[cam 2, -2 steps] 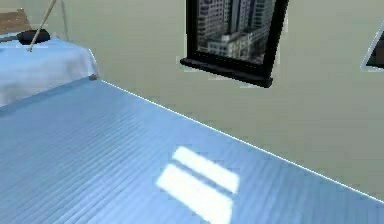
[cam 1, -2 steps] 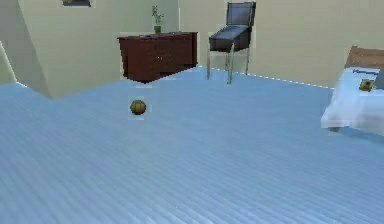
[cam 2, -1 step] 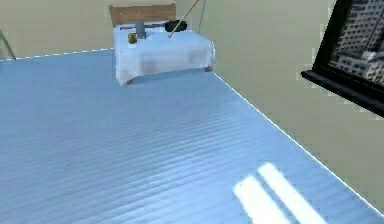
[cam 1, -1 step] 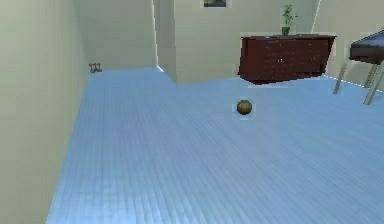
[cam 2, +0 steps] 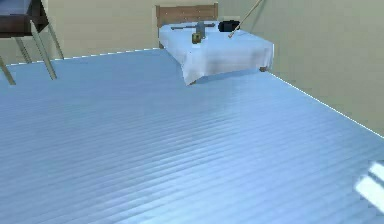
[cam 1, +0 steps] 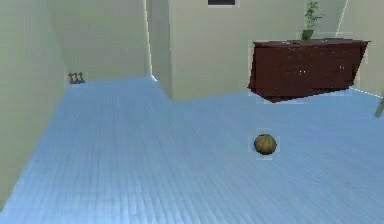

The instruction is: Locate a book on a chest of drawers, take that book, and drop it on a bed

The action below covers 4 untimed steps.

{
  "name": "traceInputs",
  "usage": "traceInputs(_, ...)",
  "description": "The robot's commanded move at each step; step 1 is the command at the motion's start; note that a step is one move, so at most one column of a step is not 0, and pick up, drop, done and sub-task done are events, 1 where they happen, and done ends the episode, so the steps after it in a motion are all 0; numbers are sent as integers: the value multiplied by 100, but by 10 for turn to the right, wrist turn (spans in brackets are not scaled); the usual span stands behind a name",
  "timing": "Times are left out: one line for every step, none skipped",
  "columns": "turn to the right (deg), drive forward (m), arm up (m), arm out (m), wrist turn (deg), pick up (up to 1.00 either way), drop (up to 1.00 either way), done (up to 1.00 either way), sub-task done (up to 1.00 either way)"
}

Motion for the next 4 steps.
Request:
traceInputs(0, 100, 0, 0, 0, 0, 0, 0, 0)
traceInputs(0, 85, 0, 0, 0, 0, 0, 0, 0)
traceInputs(420, 0, 0, 0, 0, 0, 0, 0, 0)
traceInputs(0, 100, 0, 0, 0, 0, 0, 0, 0)
